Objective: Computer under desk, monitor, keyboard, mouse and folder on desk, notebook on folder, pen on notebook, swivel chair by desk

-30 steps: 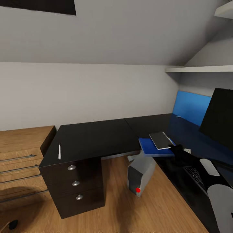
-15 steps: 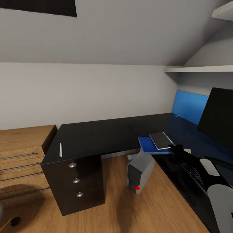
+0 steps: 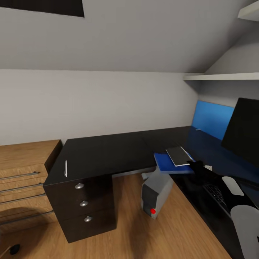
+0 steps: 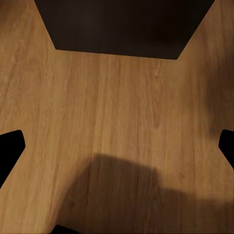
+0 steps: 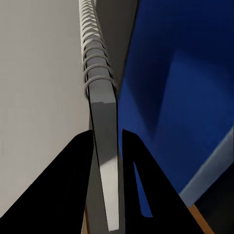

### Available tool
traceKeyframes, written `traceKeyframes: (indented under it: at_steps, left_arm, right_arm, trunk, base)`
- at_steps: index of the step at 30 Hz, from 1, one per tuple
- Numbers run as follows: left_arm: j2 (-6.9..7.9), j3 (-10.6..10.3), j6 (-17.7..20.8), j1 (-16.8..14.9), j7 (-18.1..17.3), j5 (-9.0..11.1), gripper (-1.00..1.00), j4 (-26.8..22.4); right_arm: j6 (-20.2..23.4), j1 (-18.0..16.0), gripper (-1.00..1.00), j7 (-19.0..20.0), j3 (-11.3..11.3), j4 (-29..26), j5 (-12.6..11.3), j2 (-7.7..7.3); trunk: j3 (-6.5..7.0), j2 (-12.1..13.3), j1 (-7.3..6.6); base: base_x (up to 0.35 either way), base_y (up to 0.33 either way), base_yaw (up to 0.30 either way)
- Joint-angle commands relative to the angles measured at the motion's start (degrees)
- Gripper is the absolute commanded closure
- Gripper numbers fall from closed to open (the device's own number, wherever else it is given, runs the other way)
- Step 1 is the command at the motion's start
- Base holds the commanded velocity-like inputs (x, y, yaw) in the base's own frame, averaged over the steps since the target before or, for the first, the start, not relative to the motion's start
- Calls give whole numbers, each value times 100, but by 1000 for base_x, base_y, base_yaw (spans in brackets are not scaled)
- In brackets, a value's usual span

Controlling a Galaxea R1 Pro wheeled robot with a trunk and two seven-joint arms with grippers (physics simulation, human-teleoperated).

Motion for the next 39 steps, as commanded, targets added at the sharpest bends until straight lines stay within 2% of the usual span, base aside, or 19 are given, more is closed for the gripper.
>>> traceKeyframes:
  at_steps: [1,33,34,39]
  left_arm:
    - [7,-18,16,-1,40,30,-100,-13]
    - [7,-18,16,-1,43,28,-100,-13]
    - [7,-18,16,-1,44,29,-100,-13]
    - [0,-22,16,-1,41,22,-100,-16]
  right_arm:
    - [33,-5,100,34,-27,4,21,3]
    - [26,-2,100,34,-27,-2,37,5]
    - [26,-3,-100,34,-27,-3,38,7]
    - [34,-5,-100,34,-27,-4,32,5]
  trunk:
    - [-5,-2,2]
    - [-5,-2,2]
    - [-5,-2,2]
    - [-5,-2,2]
  base:
    - [145,0,0]
    - [34,0,0]
    - [0,0,0]
    - [0,0,0]
